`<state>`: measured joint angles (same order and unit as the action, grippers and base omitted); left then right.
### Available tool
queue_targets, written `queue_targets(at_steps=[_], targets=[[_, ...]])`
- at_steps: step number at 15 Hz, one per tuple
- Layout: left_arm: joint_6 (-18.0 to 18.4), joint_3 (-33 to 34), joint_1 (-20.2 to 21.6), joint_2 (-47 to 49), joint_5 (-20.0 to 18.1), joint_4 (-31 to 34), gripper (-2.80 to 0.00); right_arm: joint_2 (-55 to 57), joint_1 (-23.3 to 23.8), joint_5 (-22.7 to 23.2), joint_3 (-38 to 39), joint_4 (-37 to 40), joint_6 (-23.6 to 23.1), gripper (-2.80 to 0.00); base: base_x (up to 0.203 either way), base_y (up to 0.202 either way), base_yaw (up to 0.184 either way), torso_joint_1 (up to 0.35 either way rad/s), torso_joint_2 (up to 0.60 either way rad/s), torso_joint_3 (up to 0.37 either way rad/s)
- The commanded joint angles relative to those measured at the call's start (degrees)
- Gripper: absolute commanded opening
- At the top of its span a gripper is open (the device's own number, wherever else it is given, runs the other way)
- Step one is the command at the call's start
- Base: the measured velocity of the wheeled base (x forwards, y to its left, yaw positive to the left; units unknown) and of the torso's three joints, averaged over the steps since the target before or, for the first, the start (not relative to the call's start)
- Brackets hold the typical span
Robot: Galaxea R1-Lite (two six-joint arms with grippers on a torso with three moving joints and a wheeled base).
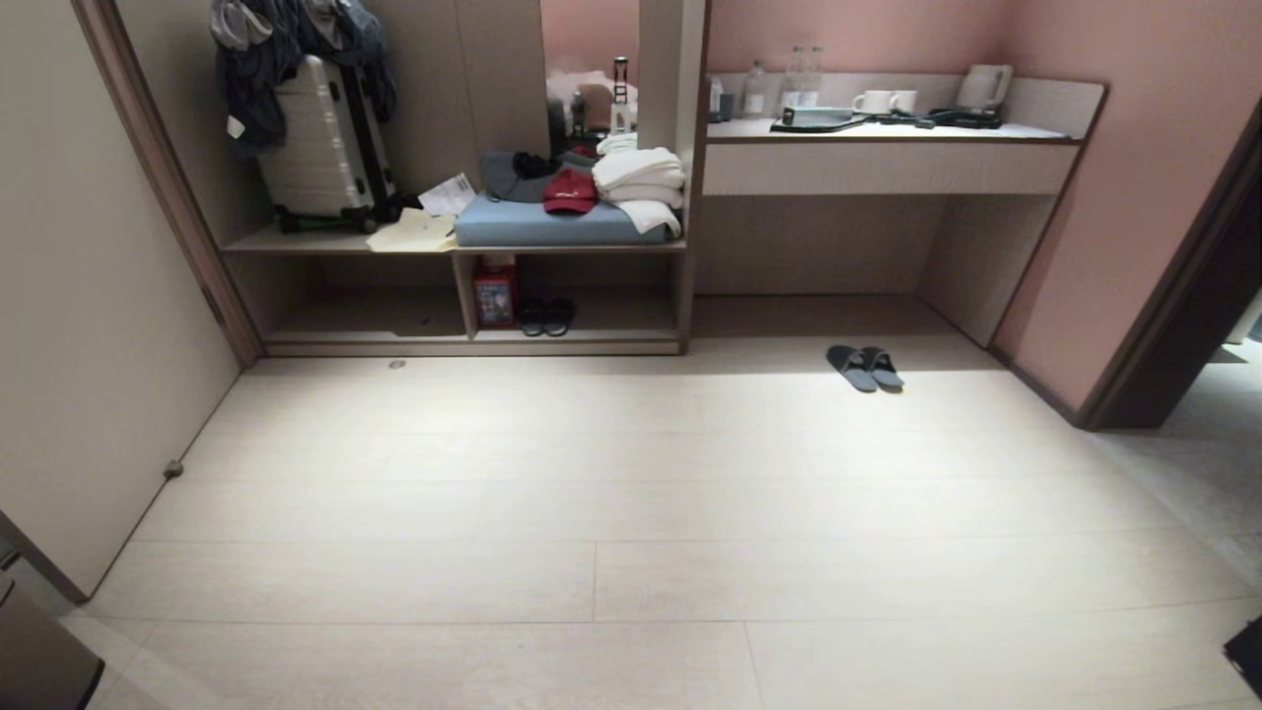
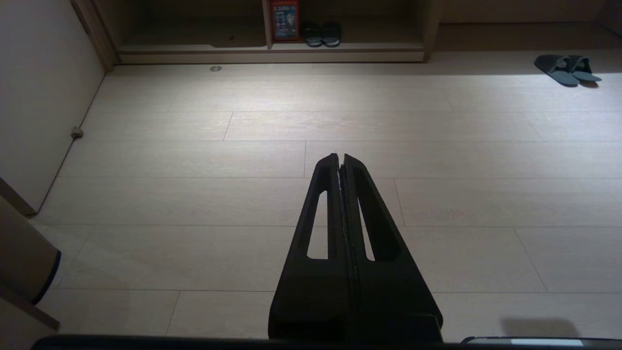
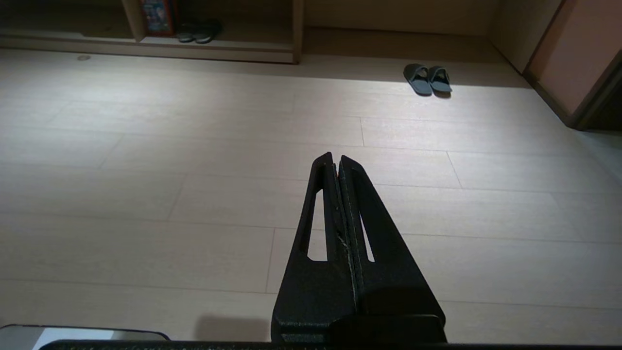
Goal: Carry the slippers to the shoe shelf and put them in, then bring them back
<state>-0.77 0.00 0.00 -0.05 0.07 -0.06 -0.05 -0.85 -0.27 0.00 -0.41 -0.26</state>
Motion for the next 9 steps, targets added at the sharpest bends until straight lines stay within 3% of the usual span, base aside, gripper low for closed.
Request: queue_targets(at_steps=[1,9], targets=[[-0.02,0.07,0.06,0.05,0.01,-0.03,-2.8,0.05,-0.03,0.0,0.0,-0.02,0.0,-2.8,0.0,0.0,0.0,0.0,0.0,0.0],[0.33,0.0,0.09,0.05,0.01,-0.03,-2.8,0.05,-0.03,0.0,0.0,-0.02,-0.09,-2.8,0.0,0.0,0.0,0.0,0.0,0.0]])
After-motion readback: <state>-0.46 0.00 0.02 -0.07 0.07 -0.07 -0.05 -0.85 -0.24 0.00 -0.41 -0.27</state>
